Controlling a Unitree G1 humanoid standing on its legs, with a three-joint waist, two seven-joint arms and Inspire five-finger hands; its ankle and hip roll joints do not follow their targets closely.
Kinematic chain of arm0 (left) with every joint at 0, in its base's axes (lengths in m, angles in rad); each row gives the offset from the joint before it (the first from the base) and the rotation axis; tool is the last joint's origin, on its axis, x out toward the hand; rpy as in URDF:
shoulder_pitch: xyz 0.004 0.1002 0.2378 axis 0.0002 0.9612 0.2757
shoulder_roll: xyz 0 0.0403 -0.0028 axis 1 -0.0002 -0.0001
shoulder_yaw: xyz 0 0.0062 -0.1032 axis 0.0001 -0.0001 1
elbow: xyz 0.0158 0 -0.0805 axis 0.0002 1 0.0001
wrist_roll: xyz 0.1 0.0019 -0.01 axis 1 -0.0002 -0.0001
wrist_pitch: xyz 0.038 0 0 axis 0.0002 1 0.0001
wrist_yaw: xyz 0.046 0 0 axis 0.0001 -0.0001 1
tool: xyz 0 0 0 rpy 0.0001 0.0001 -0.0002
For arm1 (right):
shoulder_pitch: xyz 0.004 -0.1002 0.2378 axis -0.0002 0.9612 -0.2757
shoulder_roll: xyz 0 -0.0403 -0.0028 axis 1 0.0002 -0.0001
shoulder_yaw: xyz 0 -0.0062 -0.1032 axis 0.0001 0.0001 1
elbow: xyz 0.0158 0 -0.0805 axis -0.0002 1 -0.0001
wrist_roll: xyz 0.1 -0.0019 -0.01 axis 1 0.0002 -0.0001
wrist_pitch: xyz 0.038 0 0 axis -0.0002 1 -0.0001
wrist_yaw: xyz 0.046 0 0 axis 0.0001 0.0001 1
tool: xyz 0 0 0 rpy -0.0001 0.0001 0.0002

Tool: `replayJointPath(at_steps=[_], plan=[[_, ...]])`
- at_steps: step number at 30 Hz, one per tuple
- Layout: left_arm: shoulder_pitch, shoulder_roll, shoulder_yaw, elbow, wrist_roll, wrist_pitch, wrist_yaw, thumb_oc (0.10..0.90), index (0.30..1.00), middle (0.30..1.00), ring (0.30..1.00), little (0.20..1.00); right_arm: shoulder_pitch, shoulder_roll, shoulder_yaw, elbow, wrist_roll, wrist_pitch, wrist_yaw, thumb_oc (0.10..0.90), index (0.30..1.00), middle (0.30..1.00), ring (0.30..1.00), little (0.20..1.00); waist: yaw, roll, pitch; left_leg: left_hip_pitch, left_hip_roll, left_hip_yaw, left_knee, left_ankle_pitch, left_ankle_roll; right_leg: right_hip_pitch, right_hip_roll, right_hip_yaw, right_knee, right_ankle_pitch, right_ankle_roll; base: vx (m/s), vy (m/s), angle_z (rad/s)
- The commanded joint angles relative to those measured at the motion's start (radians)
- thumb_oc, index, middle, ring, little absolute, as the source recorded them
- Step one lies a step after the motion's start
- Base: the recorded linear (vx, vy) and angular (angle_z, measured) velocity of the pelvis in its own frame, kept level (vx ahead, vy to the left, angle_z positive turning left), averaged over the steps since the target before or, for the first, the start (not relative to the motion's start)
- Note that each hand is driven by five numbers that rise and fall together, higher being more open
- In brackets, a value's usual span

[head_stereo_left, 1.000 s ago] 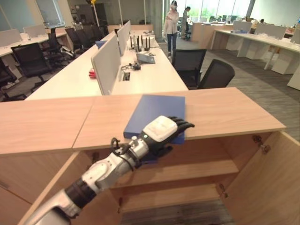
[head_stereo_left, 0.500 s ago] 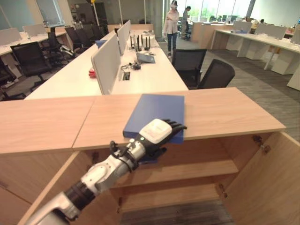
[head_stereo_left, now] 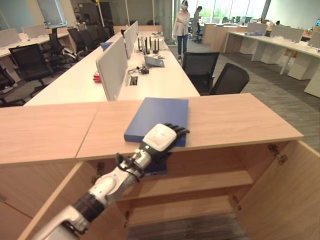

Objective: Put the empty folder in the office cabinet

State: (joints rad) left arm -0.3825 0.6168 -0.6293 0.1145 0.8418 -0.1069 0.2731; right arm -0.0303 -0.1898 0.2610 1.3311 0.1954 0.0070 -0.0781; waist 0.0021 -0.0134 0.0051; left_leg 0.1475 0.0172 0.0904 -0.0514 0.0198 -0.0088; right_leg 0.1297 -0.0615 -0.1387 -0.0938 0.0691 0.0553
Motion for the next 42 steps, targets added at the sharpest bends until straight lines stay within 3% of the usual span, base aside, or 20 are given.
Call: replayJointPath(at_steps=[1,12,22,30,40,41,42], plan=[[-0.118,0.007,0.105,0.072,0.02,0.047,0.012,0.4,0.3,0.3,0.3,0.3,-0.026,-0.013,0.039,0.021,-0.037,-0.017,-0.032,0.8,0.9,0.9,0.9,0.9,-0.013,-0.058,-0.002,0.028,-0.049,-0.01,0.181,-0.258,0.03,0.016,0.026,-0.035,0.007,-0.045,0.02,0.0,0.0,0.0],[-0.103,0.0,0.057,0.076,-0.01,0.023,-0.002,0.4,0.3,0.3,0.3,0.3,-0.033,-0.013,0.039,0.025,-0.031,-0.024,-0.037,0.8,0.9,0.9,0.9,0.9,-0.014,-0.055,-0.003,0.032,-0.052,-0.011,0.179,-0.258,0.032,0.017,0.024,-0.034,0.007,-0.043,0.021,0.0,0.001,-0.02],[-0.027,0.002,0.085,-0.154,-0.152,-0.057,-0.072,0.4,0.3,0.3,0.3,0.3,-0.042,-0.004,0.038,0.024,-0.018,-0.03,-0.035,0.8,0.9,0.9,0.9,0.9,-0.001,-0.059,0.007,0.022,-0.056,-0.021,0.183,-0.256,0.035,0.013,0.02,-0.043,0.007,-0.04,0.022,0.0,0.0,0.0],[0.018,0.016,0.1,-0.389,-0.381,-0.112,-0.185,0.4,0.3,0.3,0.3,0.3,-0.059,-0.001,0.045,0.024,-0.001,-0.036,-0.024,0.8,0.9,0.9,0.9,0.9,0.012,-0.06,0.019,0.016,-0.061,-0.034,0.187,-0.254,0.038,0.01,0.018,-0.054,0.008,-0.036,0.021,0.0,0.004,0.09],[0.114,0.035,0.166,-0.582,-0.719,-0.094,-0.334,0.4,0.3,0.3,0.3,0.3,-0.065,0.009,0.057,0.038,-0.004,-0.024,0.01,0.8,0.9,0.9,0.9,0.9,0.025,-0.06,0.037,0.004,-0.063,-0.043,0.192,-0.253,0.04,0.003,0.016,-0.064,0.009,-0.032,0.02,-0.01,0.0,0.09],[0.121,0.04,0.178,-0.593,-0.746,-0.091,-0.339,0.431,0.347,0.347,0.347,0.347,-0.063,0.01,0.057,0.038,-0.005,-0.023,0.014,0.8,0.9,0.9,0.9,0.9,0.026,-0.06,0.037,0.004,-0.063,-0.043,0.192,-0.253,0.04,0.003,0.016,-0.065,0.009,-0.033,0.02,0.0,0.002,0.05],[0.138,0.04,0.196,-0.614,-0.829,-0.09,-0.35,0.516,0.474,0.474,0.474,0.474,-0.06,0.011,0.059,0.036,-0.009,-0.02,0.023,0.8,0.9,0.9,0.9,0.9,0.026,-0.061,0.038,0.005,-0.062,-0.043,0.19,-0.253,0.04,0.004,0.015,-0.065,0.009,-0.033,0.02,0.0,0.0,0.0]])
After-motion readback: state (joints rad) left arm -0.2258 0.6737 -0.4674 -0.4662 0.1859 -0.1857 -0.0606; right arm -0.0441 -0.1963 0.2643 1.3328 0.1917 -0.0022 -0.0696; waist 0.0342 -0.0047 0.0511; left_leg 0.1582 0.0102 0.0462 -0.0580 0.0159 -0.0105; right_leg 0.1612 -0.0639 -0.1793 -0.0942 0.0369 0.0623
